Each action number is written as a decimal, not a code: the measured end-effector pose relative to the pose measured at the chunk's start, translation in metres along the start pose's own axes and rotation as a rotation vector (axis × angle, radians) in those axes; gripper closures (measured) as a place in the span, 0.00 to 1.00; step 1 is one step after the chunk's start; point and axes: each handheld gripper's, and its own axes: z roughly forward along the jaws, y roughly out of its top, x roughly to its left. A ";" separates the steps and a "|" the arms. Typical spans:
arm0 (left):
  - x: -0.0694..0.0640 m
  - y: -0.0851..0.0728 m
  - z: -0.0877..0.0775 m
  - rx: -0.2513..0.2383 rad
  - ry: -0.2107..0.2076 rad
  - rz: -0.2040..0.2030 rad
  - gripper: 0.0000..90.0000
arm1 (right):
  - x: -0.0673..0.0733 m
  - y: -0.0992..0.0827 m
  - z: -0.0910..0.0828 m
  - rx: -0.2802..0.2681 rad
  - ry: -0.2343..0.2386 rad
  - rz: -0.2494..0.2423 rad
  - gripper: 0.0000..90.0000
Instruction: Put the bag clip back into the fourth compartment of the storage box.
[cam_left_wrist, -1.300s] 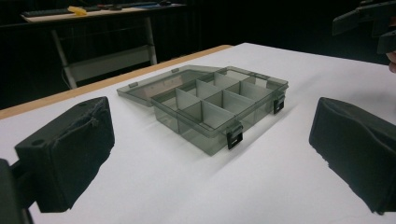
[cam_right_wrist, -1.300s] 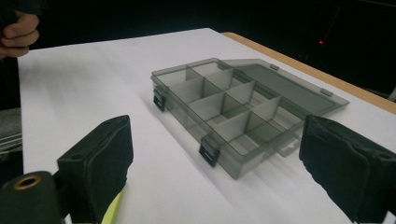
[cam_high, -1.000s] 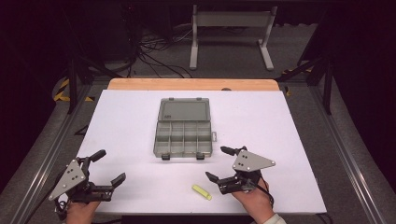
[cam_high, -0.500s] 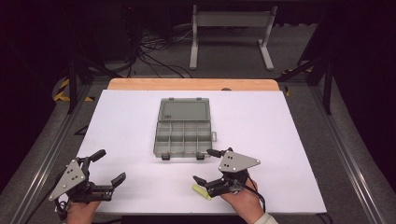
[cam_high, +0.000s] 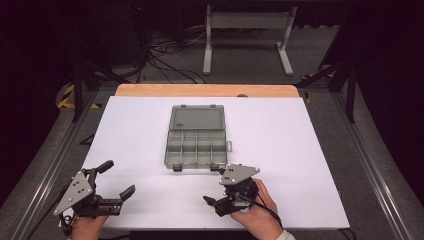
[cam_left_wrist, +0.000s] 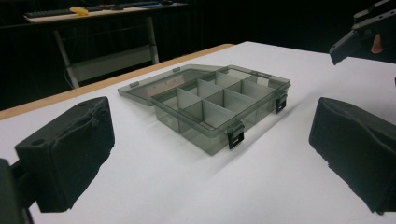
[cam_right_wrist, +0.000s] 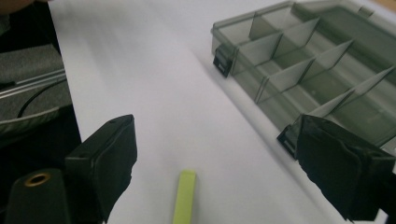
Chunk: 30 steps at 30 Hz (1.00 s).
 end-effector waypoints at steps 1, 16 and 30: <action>0.000 0.000 0.000 0.000 0.000 0.000 0.01 | 0.000 0.001 0.001 0.022 0.005 0.000 0.16; 0.000 0.000 0.000 0.015 -0.009 0.007 0.01 | 0.006 0.002 0.023 0.270 0.033 0.007 0.24; -0.001 0.000 0.001 0.017 -0.012 0.015 0.01 | 0.011 -0.003 0.038 0.419 0.039 -0.006 0.26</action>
